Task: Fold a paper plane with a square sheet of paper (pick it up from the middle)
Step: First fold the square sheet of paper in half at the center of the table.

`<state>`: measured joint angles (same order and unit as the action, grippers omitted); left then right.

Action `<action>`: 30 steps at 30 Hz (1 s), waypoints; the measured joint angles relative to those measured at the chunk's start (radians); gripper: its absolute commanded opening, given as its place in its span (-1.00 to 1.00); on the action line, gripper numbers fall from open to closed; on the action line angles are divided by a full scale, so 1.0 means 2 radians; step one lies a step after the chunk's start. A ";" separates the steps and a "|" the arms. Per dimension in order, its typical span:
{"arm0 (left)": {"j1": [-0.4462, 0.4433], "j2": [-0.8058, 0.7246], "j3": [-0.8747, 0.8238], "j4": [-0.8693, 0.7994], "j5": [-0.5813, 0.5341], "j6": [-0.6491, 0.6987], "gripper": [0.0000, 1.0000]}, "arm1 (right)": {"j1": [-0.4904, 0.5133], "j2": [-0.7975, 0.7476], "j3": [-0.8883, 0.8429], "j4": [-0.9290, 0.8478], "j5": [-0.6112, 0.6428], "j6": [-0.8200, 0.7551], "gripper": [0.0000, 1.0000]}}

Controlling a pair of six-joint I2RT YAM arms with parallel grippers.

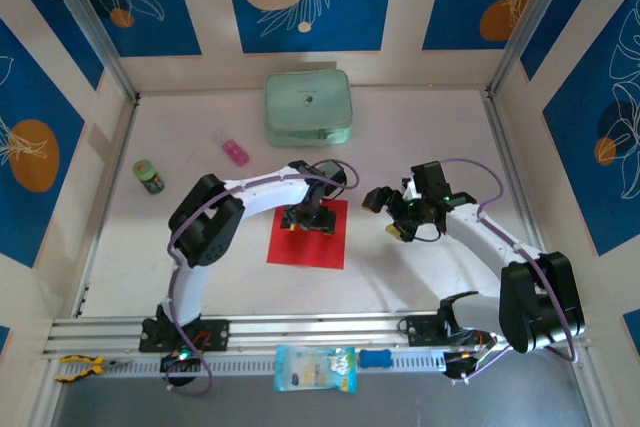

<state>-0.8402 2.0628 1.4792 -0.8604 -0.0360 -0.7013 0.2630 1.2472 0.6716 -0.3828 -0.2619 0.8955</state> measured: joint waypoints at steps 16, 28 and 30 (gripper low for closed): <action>-0.001 -0.026 -0.035 0.036 0.001 0.001 0.20 | 0.007 -0.055 0.000 -0.013 0.040 0.005 0.86; -0.001 -0.069 -0.089 0.101 0.018 -0.004 -0.01 | 0.007 -0.129 -0.005 -0.014 0.090 -0.001 0.85; -0.001 -0.084 -0.102 0.113 0.024 -0.008 -0.01 | 0.006 -0.139 -0.009 -0.015 0.099 -0.002 0.86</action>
<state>-0.8429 1.8957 1.2758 -0.6342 0.0113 -0.7177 0.2752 0.9688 0.6529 -0.4137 -0.0647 0.8913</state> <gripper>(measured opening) 0.497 0.927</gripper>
